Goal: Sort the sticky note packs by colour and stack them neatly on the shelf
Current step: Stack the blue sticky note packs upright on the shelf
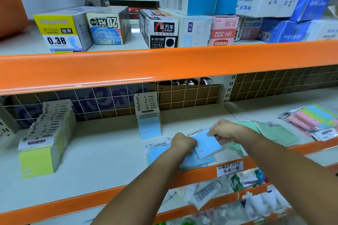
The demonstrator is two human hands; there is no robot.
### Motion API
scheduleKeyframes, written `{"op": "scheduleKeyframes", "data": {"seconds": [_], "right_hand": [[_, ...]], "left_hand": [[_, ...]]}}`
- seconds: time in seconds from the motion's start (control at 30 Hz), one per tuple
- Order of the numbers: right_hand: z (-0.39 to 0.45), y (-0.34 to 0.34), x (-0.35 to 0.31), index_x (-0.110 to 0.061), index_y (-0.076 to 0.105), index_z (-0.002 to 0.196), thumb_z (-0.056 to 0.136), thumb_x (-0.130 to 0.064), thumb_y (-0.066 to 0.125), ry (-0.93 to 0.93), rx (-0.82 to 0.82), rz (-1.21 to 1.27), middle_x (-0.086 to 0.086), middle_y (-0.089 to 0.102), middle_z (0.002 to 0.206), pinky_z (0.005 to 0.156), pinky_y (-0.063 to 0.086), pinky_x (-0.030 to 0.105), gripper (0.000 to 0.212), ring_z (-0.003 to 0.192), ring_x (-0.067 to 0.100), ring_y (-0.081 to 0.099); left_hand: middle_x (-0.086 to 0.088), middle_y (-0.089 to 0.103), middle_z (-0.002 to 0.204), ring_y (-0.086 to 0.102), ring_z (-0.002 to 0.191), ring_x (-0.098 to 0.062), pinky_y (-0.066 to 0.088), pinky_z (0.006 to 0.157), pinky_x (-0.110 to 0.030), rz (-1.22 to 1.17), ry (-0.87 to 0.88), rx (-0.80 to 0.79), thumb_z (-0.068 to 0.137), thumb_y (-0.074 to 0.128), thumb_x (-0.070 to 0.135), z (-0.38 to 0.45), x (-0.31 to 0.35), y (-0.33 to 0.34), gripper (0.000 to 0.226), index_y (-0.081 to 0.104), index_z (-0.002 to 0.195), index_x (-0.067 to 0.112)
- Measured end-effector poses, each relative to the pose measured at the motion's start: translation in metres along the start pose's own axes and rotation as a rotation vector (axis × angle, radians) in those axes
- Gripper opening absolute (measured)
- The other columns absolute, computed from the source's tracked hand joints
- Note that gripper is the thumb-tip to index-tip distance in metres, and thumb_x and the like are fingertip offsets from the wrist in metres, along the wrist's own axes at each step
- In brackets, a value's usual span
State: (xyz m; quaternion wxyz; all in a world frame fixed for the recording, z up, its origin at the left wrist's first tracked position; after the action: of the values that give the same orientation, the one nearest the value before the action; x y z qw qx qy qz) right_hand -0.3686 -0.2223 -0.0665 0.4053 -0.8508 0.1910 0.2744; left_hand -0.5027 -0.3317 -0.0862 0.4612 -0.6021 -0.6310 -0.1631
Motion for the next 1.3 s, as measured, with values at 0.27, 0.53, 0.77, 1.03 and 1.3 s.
{"op": "scheduleKeyframes", "data": {"seconds": [0.27,0.53,0.77,1.03,1.3], "right_hand": [[-0.008,0.004,-0.053,-0.007,0.06,0.111,0.093,-0.01,0.06,-0.135,0.029,0.034,0.003,0.06,0.07,0.049,0.046,0.02,0.018,0.06,0.012,0.059],[0.004,0.051,-0.096,-0.009,0.059,0.121,0.091,-0.011,0.063,-0.284,0.142,0.161,0.012,0.063,0.101,0.085,0.057,0.039,0.03,0.088,0.028,0.066],[0.009,0.106,-0.122,-0.011,0.065,0.117,0.09,-0.003,0.056,-0.363,0.047,0.103,0.012,0.068,0.111,0.095,0.051,0.046,0.029,0.102,0.03,0.065],[0.022,0.13,-0.125,-0.01,0.065,0.115,0.086,0.002,0.054,-0.379,0.047,0.057,0.014,0.068,0.111,0.092,0.05,0.043,0.033,0.105,0.032,0.062],[0.033,0.131,-0.116,-0.007,0.062,0.107,0.081,-0.002,0.059,-0.377,0.195,-0.093,0.009,0.067,0.1,0.075,0.052,0.036,0.027,0.092,0.029,0.063]], "left_hand": [[-0.019,0.058,0.109,0.061,0.085,-0.03,0.041,0.063,-0.027,-0.235,-0.014,0.104,0.083,0.059,0.015,0.001,0.001,-0.012,0.031,0.049,0.109,0.003],[-0.014,0.037,0.132,0.054,0.105,-0.037,0.05,0.09,-0.042,-0.143,0.115,0.406,0.086,0.046,0.011,0.002,-0.003,-0.079,0.057,0.036,0.142,0.017],[-0.018,0.031,0.134,0.052,0.107,-0.038,0.047,0.095,-0.039,-0.082,0.091,0.447,0.088,0.042,0.006,0.008,-0.033,-0.115,0.057,0.035,0.143,0.015],[-0.013,0.034,0.128,0.055,0.096,-0.036,0.049,0.091,-0.043,-0.067,0.112,0.426,0.085,0.042,0.006,0.022,-0.046,-0.121,0.052,0.041,0.137,0.013],[-0.008,0.041,0.122,0.054,0.098,-0.029,0.046,0.074,-0.034,0.048,0.203,0.483,0.086,0.044,0.004,0.026,-0.052,-0.126,0.059,0.036,0.142,0.022]]}}
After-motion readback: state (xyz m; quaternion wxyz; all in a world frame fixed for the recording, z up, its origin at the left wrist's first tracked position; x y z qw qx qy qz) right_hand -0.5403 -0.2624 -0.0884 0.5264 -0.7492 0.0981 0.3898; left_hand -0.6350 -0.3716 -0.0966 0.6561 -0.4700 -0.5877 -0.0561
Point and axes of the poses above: each hand's wrist, its own z-axis towards the middle knuckle, its own y-axis out of the palm, x = y × z, the point moved 7 cm from there along z, towards the middle knuckle
